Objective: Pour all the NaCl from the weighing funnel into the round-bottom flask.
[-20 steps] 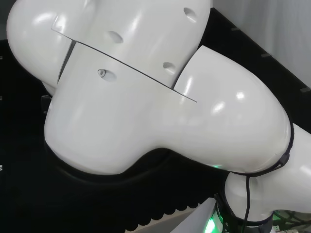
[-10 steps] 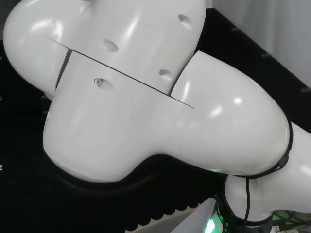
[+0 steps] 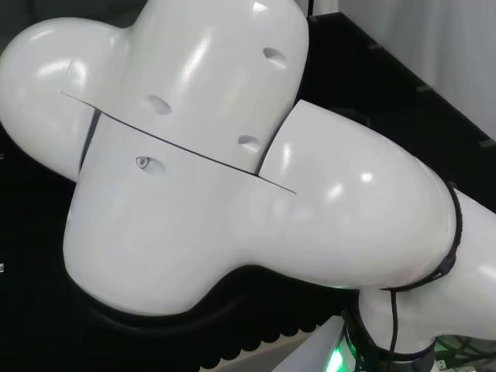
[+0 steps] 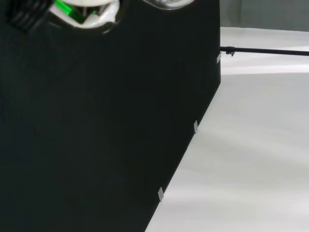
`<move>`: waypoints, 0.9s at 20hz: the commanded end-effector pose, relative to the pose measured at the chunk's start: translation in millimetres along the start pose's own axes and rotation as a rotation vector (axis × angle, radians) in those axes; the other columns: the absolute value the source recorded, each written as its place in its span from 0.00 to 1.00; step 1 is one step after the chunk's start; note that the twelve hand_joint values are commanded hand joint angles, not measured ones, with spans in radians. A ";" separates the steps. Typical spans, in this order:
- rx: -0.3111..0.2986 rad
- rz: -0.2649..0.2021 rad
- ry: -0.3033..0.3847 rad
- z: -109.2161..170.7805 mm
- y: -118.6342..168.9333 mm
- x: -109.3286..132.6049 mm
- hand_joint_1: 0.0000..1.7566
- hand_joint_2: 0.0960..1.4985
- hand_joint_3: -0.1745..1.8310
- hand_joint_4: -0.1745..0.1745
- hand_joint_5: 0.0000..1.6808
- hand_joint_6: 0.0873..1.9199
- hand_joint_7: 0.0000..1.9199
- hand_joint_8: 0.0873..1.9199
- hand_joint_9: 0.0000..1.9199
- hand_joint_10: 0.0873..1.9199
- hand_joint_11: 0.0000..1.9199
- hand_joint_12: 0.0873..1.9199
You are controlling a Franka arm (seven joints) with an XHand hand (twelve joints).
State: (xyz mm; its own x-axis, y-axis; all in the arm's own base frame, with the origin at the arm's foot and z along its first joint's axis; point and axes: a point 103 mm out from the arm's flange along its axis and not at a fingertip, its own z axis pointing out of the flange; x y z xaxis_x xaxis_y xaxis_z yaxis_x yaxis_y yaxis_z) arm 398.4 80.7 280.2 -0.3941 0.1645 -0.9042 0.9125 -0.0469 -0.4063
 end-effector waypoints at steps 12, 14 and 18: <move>-0.014 0.002 0.001 -8.5 0.1 -1.3 0.62 0.41 0.46 1.00 0.68 0.46 0.24 0.28 0.34 0.24 0.15 0.67; -0.015 0.002 0.020 -7.8 0.2 -1.3 0.62 0.41 0.46 1.00 0.68 0.46 0.24 0.28 0.34 0.24 0.15 0.67; -0.020 -0.002 0.044 -6.6 0.8 -0.5 0.62 0.40 0.46 1.00 0.68 0.46 0.24 0.28 0.34 0.24 0.15 0.67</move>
State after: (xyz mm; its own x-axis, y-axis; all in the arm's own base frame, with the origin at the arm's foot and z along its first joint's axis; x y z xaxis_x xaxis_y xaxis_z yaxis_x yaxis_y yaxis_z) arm 400.1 87.6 282.2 -0.3893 0.1912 -0.9011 0.9150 -0.0323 -0.4022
